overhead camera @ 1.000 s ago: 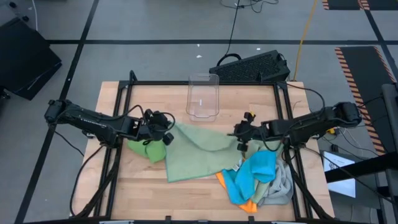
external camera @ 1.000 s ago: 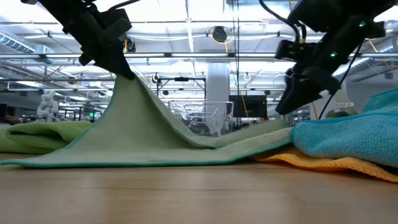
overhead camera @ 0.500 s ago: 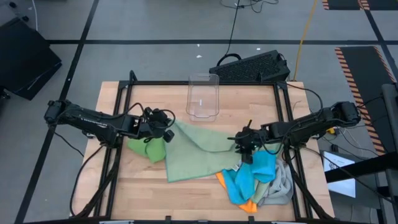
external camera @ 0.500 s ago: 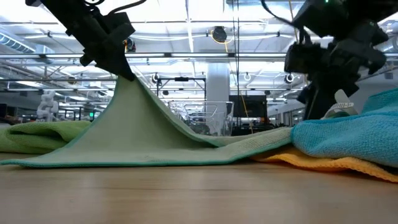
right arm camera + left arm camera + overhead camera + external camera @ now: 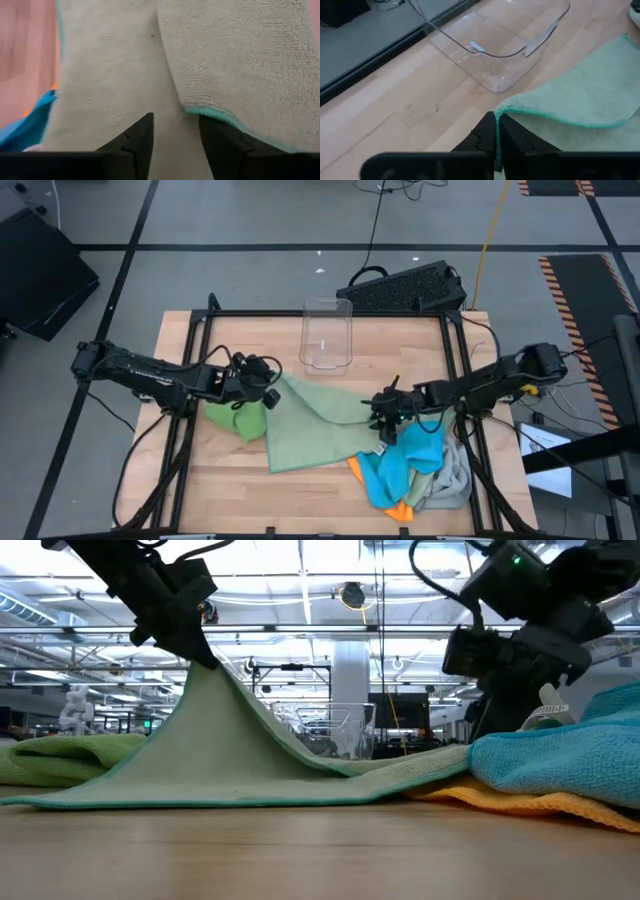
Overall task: Fold microfiber towels
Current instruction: Fold the left light green towel
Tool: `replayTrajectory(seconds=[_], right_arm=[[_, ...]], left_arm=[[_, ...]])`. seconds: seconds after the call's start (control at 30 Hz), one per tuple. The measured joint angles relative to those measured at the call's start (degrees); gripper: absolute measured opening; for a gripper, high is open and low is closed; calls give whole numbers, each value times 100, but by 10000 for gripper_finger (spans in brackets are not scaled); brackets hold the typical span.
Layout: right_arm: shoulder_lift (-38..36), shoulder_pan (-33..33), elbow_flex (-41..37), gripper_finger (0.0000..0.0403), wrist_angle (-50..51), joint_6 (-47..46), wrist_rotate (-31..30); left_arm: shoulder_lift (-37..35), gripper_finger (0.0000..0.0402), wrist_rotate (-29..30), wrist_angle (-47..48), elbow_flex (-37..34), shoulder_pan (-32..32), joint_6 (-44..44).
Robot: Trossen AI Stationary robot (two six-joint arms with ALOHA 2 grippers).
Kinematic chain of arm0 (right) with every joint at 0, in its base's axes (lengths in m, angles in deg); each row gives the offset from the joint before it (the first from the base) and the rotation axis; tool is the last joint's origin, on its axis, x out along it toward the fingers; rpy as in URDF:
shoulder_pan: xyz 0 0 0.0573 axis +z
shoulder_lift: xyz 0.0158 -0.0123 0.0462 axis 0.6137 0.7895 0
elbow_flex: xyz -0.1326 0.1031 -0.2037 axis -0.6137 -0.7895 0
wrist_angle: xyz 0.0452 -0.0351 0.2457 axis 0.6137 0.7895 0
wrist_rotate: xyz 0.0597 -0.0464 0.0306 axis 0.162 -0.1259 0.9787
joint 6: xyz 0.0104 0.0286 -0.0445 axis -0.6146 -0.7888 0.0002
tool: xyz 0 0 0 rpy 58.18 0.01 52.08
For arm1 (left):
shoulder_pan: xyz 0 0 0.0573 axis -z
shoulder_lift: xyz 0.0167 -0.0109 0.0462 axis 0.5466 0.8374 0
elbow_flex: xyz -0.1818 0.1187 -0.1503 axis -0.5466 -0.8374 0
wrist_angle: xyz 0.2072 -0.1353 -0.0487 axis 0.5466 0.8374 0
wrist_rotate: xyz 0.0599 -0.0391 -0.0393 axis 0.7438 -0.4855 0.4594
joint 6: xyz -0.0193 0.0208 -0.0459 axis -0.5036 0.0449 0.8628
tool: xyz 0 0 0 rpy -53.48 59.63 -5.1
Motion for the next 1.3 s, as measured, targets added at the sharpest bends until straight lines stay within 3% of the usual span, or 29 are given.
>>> replayTrajectory(seconds=[0.23,0.53,0.93,1.3], right_arm=[[375,-36,-4,139,-795,309,-453],[154,-42,0,9,-1280,885,-402],[-785,-149,0,4,-1081,113,62],[-2079,-153,0,3,418,-134,754]], left_arm=[[0,16,-18,-20,0,0,2],[0,5,-311,-32,0,85,-26],[0,25,-519,-181,0,741,-94],[106,26,-352,-931,2,1774,-521]])
